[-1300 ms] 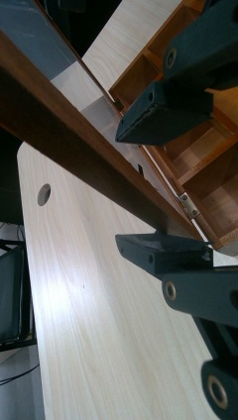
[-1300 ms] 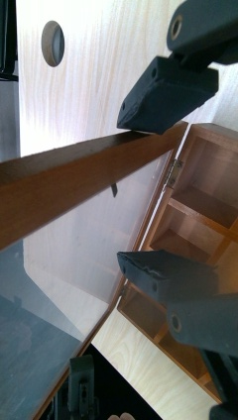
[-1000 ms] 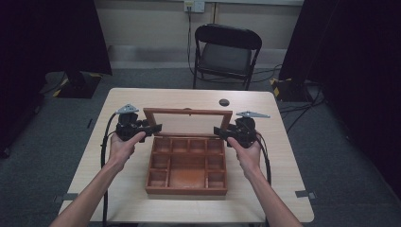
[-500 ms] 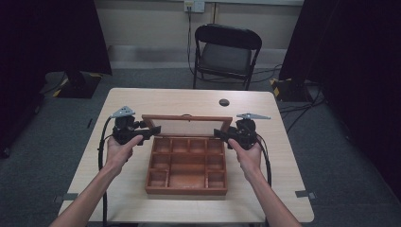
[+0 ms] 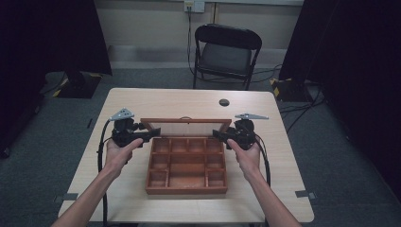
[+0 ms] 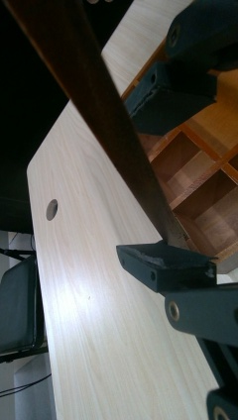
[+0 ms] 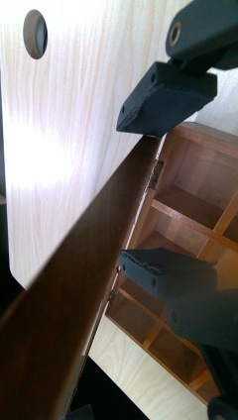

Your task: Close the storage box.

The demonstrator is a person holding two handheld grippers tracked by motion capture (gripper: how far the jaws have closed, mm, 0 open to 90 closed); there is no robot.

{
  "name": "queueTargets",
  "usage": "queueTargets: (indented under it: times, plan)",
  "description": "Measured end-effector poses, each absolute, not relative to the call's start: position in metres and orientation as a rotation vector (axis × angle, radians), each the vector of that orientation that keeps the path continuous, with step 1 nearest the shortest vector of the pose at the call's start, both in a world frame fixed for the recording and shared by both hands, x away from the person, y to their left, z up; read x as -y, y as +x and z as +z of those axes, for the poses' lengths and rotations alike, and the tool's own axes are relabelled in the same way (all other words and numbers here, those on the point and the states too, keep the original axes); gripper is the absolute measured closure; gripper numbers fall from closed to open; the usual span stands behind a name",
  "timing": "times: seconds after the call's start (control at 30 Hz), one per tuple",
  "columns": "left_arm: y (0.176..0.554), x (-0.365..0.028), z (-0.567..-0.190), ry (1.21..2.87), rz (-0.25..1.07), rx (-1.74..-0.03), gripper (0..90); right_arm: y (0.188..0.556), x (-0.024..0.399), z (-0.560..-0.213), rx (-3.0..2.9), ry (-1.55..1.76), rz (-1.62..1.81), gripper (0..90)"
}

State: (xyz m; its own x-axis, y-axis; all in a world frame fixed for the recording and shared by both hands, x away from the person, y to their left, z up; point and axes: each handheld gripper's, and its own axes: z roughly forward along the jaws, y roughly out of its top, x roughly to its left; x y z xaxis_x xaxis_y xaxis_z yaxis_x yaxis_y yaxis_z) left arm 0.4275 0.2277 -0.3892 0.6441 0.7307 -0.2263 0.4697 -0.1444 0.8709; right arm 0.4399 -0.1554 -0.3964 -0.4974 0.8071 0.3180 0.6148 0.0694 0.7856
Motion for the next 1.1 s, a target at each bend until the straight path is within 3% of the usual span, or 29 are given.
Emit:
queueTargets:
  times: [0.8, 1.1]
  plan:
    - [0.427, -0.231, -0.389, 1.788, 0.281, -0.971, 33.8, 0.425, 0.178, -0.402, -2.144, 1.489, 1.390, 32.6]
    - [0.426, -0.232, -0.389, 1.785, 0.283, -0.983, 29.2, 0.422, 0.202, -0.394, -2.117, 1.530, 1.359, 37.3]
